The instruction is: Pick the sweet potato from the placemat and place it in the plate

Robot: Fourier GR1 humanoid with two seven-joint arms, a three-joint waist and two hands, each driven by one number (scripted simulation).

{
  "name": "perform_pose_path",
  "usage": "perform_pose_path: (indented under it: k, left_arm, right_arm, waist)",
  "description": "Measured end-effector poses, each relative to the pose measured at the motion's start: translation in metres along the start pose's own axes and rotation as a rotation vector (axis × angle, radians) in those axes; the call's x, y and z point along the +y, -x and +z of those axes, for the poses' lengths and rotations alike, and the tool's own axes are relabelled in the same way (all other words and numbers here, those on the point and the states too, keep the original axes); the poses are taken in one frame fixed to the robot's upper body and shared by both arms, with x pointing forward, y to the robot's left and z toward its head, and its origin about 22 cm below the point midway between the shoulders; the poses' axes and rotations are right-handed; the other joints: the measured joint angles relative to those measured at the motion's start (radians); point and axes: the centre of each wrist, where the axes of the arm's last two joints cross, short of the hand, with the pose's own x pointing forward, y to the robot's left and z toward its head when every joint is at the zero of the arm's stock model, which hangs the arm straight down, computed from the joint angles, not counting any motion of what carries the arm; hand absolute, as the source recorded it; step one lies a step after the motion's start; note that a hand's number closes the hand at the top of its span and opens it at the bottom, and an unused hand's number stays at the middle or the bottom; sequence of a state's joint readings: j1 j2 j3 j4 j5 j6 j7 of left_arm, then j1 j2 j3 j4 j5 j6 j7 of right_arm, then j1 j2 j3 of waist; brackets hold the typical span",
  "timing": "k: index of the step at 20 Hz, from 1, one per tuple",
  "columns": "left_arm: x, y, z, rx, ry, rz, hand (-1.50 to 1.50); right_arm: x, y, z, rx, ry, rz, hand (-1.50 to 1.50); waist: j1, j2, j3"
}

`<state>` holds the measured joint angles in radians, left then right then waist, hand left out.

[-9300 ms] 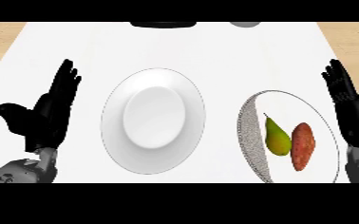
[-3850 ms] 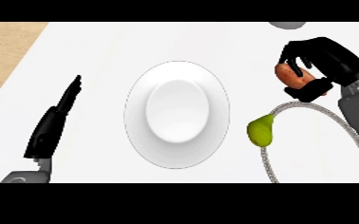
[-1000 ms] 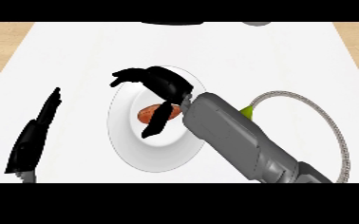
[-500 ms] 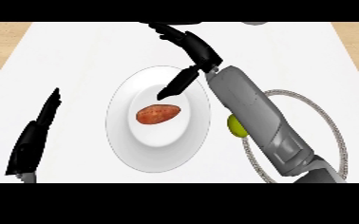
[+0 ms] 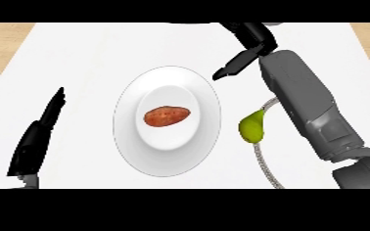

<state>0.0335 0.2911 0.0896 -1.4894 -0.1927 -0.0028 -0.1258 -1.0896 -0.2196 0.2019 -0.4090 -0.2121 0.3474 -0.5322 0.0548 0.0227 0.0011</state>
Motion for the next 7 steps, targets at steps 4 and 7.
perform_pose_path:
  k: [4, 7]
  left_arm:
    - [0.003, -0.004, -0.006, -0.008, 0.003, -0.003, 0.00]
    - [0.003, -0.003, -0.006, -0.014, 0.016, -0.004, 0.00]
  right_arm:
    - [-0.032, -0.003, 0.014, -0.029, 0.004, 0.016, -1.50]
    - [-0.047, -0.004, 0.022, -0.024, 0.018, 0.033, -1.50]
  waist:
    - [0.012, 0.006, 0.000]
    - [0.020, 0.009, 0.001]
